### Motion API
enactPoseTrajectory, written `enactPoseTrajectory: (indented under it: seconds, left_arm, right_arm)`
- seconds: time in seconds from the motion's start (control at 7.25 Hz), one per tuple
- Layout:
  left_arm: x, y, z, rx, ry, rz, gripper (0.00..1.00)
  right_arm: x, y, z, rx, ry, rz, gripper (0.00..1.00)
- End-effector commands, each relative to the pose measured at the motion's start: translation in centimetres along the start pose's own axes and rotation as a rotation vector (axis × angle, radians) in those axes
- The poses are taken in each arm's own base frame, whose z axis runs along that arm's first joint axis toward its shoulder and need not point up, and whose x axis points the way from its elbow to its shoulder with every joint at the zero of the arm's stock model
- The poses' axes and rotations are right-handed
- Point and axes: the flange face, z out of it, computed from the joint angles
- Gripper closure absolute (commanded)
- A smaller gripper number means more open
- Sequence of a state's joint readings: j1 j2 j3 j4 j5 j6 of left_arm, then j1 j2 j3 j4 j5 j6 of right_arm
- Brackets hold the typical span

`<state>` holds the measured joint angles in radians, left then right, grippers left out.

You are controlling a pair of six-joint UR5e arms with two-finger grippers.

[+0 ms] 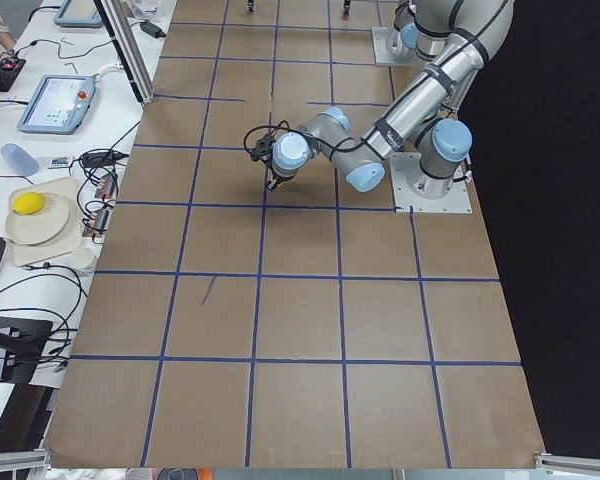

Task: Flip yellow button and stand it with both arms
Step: 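Lift the button with the left gripper and carry it toward the right gripper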

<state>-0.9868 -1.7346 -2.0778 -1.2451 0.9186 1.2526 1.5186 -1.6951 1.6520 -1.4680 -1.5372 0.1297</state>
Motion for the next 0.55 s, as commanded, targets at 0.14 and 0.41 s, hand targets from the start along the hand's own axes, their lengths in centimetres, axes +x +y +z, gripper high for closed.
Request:
enactPoseTrajectory:
  seconds: [0.14, 0.41]
  left_arm:
    - [11.0, -3.0, 11.8, 0.304, 0.475, -0.175, 0.93]
    - [17.1, -6.6, 16.2, 0.467, 0.733, -0.317, 0.92]
  right_arm:
    - [2.4, -2.5, 1.4, -0.04, -0.02, 0.077, 0.0]
    - [5.1, -3.9, 0.7, -0.051, -0.175, 0.182, 0.0]
